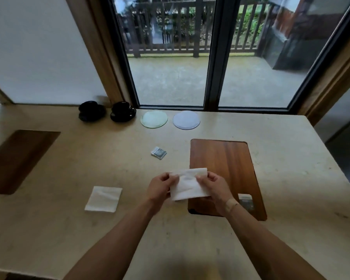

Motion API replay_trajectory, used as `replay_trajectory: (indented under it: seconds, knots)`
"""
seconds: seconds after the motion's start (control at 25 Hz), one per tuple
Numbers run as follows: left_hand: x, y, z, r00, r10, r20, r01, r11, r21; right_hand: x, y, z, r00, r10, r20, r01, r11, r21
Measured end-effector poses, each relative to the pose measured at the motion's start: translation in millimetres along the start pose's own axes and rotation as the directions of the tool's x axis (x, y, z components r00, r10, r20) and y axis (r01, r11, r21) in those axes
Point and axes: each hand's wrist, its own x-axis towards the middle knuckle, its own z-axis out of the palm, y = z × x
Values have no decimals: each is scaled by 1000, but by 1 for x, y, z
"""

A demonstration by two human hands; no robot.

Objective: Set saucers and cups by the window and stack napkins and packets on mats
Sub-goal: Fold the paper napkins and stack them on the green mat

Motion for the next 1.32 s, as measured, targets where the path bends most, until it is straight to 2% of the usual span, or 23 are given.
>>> replay_trajectory:
  seconds: [0.08, 0.2, 0.32, 0.44, 0.6, 0.76, 0.96, 1.12, 1.32]
  knots:
    - [1, 0, -27, 996, 69, -63, -65, 996, 66, 1, 3, 31, 1000, -3, -15, 2, 1000, -13]
    - [4, 4, -79, 965, 204, -163, -164, 959, 231, 7, 10, 85, 999, -21, -44, 15, 991, -130]
    - [12, 3, -140, 934, 301, -194, -218, 908, 357, 15, 20, 139, 998, -42, -57, 28, 975, -218]
    - [20, -4, -208, 923, 327, -202, -220, 880, 420, 22, 30, 199, 998, -38, -45, 25, 966, -256]
    - [29, -12, -276, 924, 305, -230, -185, 884, 430, 30, 43, 263, 1000, 2, -23, -9, 961, -276]
    - [39, -22, -315, 947, 246, -205, -139, 893, 427, 32, 55, 293, 997, 29, -65, -46, 956, -289]
    - [51, -30, -333, 974, 180, -136, -101, 887, 451, 40, 64, 299, 989, 61, -132, -101, 938, -330]
    - [54, -43, -342, 981, 140, -136, -56, 869, 491, 48, 83, 300, 982, 93, -166, -152, 909, -387]
    - [61, -58, -347, 986, 95, -136, 2, 811, 585, 57, 112, 303, 983, 116, -142, -171, 862, -478]
